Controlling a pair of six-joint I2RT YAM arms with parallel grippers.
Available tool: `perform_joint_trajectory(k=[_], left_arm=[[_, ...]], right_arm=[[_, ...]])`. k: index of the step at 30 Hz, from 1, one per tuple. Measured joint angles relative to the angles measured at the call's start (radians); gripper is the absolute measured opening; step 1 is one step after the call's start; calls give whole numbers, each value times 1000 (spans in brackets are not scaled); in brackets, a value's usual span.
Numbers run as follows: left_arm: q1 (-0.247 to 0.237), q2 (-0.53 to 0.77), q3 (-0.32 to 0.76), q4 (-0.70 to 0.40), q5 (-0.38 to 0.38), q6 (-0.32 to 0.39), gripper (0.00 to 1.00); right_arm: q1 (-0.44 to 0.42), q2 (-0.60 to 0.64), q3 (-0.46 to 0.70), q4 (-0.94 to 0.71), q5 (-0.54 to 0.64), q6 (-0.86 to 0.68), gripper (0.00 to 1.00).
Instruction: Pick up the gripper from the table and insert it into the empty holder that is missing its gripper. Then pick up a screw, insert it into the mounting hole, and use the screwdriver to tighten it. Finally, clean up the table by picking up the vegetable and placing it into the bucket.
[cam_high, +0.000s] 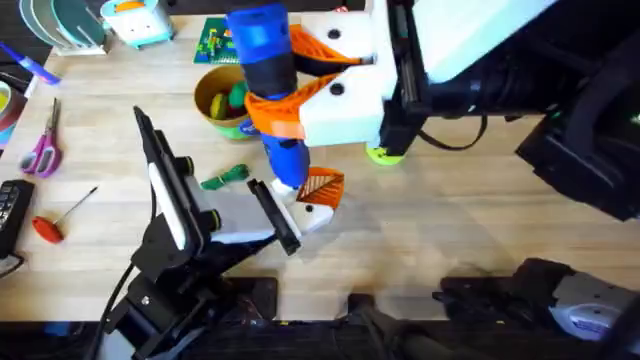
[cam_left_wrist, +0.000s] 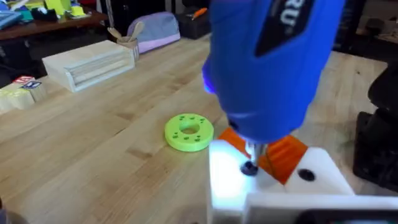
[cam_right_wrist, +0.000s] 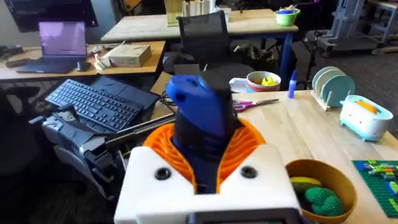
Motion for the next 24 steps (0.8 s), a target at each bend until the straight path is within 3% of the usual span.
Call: perform_joint_trajectory(k=[24], left_arm=[[0,0,0,-2,0,-9,9]], right_arm=[[0,18,0,-13,0,-8,116]])
